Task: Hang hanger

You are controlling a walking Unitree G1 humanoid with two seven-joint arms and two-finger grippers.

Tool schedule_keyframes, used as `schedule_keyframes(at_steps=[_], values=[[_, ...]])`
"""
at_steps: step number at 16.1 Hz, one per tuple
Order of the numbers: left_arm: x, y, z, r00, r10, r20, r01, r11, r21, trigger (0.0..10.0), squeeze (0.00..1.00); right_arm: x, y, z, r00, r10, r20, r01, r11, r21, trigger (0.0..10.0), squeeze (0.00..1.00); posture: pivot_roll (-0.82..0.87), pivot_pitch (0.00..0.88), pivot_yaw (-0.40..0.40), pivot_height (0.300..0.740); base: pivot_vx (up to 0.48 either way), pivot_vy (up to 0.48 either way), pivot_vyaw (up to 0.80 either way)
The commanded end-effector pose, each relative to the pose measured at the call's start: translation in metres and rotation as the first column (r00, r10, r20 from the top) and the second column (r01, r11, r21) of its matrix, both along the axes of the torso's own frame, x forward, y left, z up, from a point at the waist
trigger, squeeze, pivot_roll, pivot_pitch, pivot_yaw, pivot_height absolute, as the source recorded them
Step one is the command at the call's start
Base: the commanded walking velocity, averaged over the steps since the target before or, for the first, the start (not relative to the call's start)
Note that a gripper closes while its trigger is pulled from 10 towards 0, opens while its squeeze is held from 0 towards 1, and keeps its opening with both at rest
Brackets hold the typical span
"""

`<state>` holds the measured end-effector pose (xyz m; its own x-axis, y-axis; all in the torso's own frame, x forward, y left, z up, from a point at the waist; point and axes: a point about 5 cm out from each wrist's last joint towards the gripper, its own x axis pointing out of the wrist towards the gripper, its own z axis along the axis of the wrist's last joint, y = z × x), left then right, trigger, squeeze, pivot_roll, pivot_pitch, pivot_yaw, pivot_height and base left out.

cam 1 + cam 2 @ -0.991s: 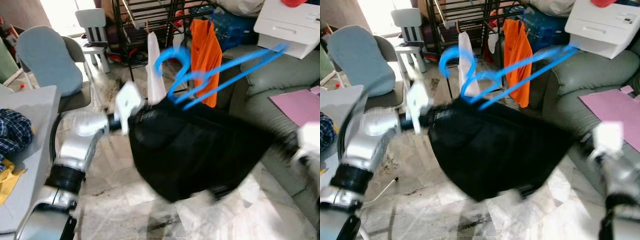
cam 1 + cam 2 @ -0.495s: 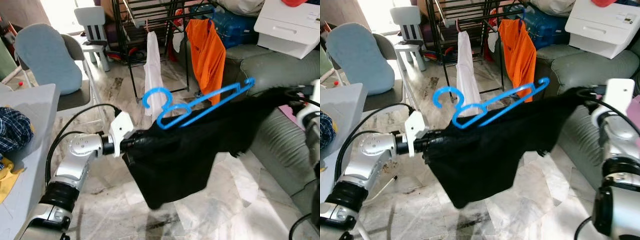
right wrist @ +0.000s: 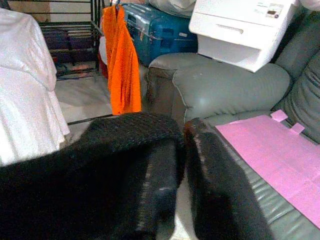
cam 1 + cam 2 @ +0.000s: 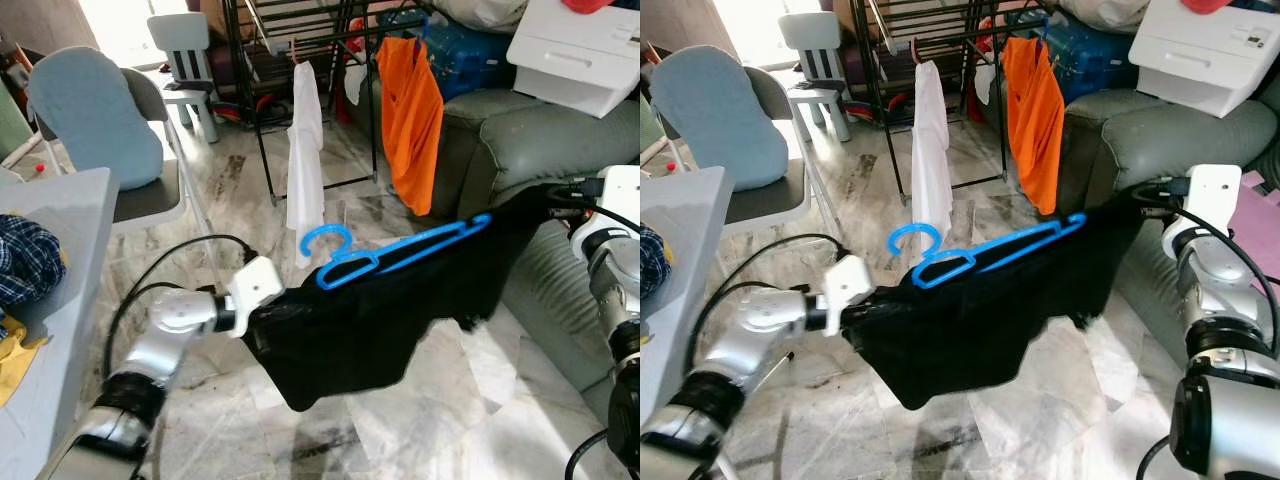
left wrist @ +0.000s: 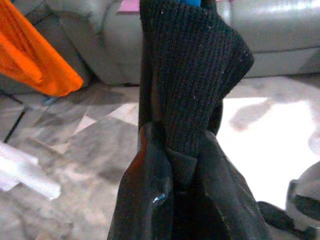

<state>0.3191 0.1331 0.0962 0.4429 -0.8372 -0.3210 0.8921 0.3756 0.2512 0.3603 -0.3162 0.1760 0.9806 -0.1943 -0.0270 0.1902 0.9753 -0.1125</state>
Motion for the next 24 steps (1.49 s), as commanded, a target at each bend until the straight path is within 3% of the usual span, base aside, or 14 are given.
schedule_keyframes(at_steps=[1,2,4,9,12,13,14,15,16,18,19,20,22,24], values=[[0.002,0.010,-0.003,0.999,0.041,0.003,-0.041,0.998,0.044,0.0,0.00,0.001,-0.007,0.016,0.998,-0.029,0.053,0.029,1.000,-0.011,0.0,0.00,-0.20,0.000,0.026,0.740,0.000,0.000,0.00],[0.009,0.008,-0.006,0.993,0.111,0.034,-0.113,0.991,0.070,0.0,0.00,0.002,-0.005,0.018,0.998,-0.022,0.056,0.023,1.000,-0.013,0.0,0.00,-0.20,0.000,0.025,0.740,0.000,0.000,0.00],[0.011,0.003,-0.008,0.991,0.127,0.033,-0.129,0.990,0.058,0.0,0.00,0.003,-0.002,0.017,0.999,-0.006,0.052,0.007,1.000,-0.018,0.0,0.00,-0.20,0.000,0.023,0.740,0.000,0.000,0.00],[0.007,-0.014,-0.021,0.995,0.101,0.022,-0.102,0.993,0.065,0.0,0.00,0.009,0.012,0.016,0.998,0.036,0.054,-0.036,0.999,-0.008,0.0,0.00,-0.20,0.000,0.019,0.740,0.000,0.000,0.00],[0.007,-0.034,-0.032,0.985,0.172,0.003,-0.172,0.983,0.069,0.0,0.00,0.020,0.045,0.017,0.987,0.140,0.074,-0.142,0.990,0.011,0.0,0.00,-0.20,0.000,0.017,0.740,0.000,0.000,0.00],[0.008,-0.042,-0.032,0.979,0.202,0.000,-0.201,0.978,0.054,0.0,0.00,0.023,0.060,0.018,0.976,0.203,0.075,-0.202,0.979,-0.023,0.0,0.00,-0.20,0.000,0.014,0.740,0.000,0.000,0.00],[0.008,-0.043,-0.032,0.978,0.209,0.001,-0.209,0.977,0.051,0.0,0.00,0.024,0.064,0.019,0.972,0.223,0.076,-0.221,0.975,-0.035,0.0,0.00,-0.20,0.000,0.014,0.740,0.000,0.000,0.00],[0.012,-0.050,-0.030,0.958,0.285,-0.029,-0.285,0.959,-0.002,0.0,0.00,0.024,0.093,0.025,0.931,0.351,0.103,-0.347,0.936,-0.055,0.0,0.00,-0.20,0.000,0.013,0.740,0.000,0.000,0.00],[0.016,-0.050,-0.029,0.935,0.350,-0.050,-0.352,0.936,-0.026,0.0,0.00,0.021,0.106,0.025,0.906,0.413,0.094,-0.406,0.910,-0.082,0.0,0.00,-0.20,0.000,0.012,0.740,0.000,0.000,0.00],[0.024,-0.040,-0.031,0.853,0.515,-0.081,-0.518,0.855,-0.027,0.0,0.00,0.012,0.127,0.023,0.852,0.522,0.050,-0.508,0.845,-0.165,0.0,0.00,-0.20,0.000,0.016,0.740,0.000,0.000,0.00],[0.026,-0.036,-0.031,0.826,0.556,-0.090,-0.561,0.827,-0.031,0.0,0.00,0.009,0.132,0.021,0.836,0.548,0.029,-0.534,0.824,-0.186,0.0,0.00,-0.20,0.000,0.016,0.740,0.000,0.000,0.00],[0.029,-0.025,-0.030,0.763,0.639,-0.098,-0.645,0.763,-0.046,0.0,0.00,0.001,0.137,0.015,0.809,0.588,-0.019,-0.574,0.783,-0.238,0.0,0.00,-0.20,0.000,0.019,0.740,0.000,0.000,0.00],[0.034,-0.009,-0.029,0.656,0.743,-0.135,-0.754,0.654,-0.064,0.0,0.00,-0.011,0.144,0.005,0.768,0.634,-0.091,-0.635,0.735,-0.236,0.0,0.00,-0.20,0.000,0.019,0.740,0.000,0.000,0.00],[0.036,0.001,-0.027,0.600,0.791,-0.121,-0.800,0.597,-0.064,0.0,0.00,-0.019,0.146,-0.003,0.747,0.651,-0.132,-0.663,0.717,-0.217,0.0,0.00,-0.20,0.000,0.020,0.740,0.000,0.000,0.00]])
